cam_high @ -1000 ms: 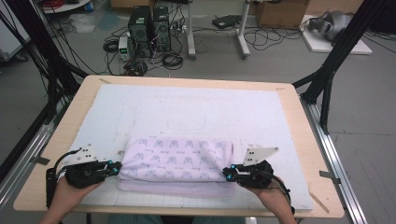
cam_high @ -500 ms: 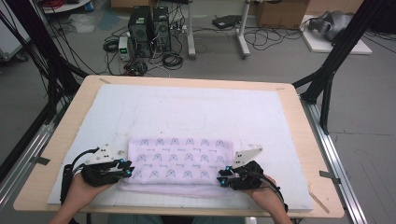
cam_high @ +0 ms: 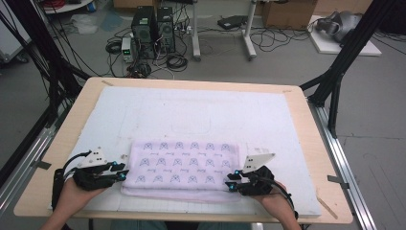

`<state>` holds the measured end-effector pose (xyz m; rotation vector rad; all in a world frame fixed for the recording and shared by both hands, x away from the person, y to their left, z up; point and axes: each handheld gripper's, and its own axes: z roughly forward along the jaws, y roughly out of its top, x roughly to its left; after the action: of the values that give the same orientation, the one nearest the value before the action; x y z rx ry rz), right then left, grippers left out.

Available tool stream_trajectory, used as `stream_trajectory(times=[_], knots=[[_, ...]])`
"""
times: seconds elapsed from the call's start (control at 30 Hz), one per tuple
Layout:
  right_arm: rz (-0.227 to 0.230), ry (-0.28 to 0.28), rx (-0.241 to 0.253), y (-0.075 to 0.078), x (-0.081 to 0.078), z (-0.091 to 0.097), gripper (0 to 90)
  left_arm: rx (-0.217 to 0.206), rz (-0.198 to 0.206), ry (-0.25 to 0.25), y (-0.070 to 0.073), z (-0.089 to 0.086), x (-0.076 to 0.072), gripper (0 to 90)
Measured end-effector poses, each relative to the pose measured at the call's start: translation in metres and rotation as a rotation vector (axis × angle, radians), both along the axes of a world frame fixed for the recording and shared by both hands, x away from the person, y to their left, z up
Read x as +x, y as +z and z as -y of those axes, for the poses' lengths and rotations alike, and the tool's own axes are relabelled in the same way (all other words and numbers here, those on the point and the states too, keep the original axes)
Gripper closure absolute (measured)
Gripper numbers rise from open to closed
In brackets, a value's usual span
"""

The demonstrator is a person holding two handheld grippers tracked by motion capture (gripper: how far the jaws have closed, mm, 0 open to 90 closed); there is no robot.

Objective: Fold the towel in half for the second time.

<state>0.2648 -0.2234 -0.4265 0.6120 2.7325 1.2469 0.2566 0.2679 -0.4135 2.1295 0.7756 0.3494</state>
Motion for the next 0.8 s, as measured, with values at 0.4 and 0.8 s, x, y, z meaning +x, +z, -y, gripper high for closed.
stream_trajectory(times=[0.4,0.8], knots=[[0.002,0.011,-0.013,-0.007,-0.005,0.004,65.7,0.025,-0.055,-0.077,-0.021,0.017,-0.011,61.4],[-0.025,0.013,-0.004,-0.014,-0.002,0.007,86.2,0.035,-0.03,-0.087,-0.025,0.018,-0.012,81.8]])
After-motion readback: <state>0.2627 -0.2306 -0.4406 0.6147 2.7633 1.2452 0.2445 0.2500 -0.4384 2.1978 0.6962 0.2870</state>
